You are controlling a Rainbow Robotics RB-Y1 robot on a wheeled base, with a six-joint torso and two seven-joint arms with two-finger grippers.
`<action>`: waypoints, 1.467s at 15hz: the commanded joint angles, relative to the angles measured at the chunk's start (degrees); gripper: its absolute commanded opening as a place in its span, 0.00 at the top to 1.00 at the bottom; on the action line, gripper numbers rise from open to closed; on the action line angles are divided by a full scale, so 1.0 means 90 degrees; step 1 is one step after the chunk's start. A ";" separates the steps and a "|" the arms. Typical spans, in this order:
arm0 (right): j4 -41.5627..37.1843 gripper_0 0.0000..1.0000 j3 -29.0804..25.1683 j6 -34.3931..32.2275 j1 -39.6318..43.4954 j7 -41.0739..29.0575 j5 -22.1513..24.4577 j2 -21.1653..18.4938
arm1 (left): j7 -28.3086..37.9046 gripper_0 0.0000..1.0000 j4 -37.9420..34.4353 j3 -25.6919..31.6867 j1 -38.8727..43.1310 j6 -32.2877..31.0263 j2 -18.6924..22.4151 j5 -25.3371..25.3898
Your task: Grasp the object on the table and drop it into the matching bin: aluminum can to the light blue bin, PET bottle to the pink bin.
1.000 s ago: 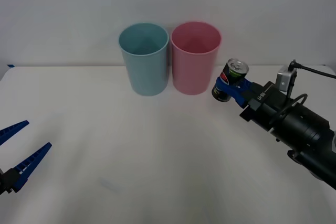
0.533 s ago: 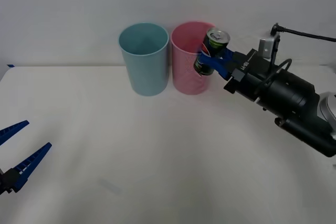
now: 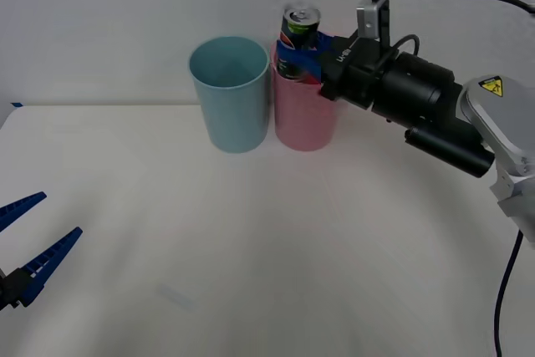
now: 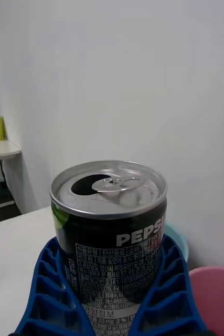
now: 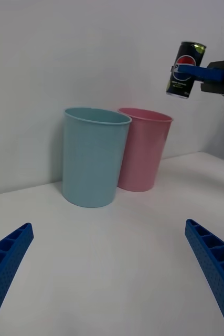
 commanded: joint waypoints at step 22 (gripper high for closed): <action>0.2748 0.80 0.2501 0.3594 -0.2742 0.0080 -0.0566 0.1335 | 0.0000 0.00 0.0000 0.0000 0.0000 0.0000 0.0000 0.0000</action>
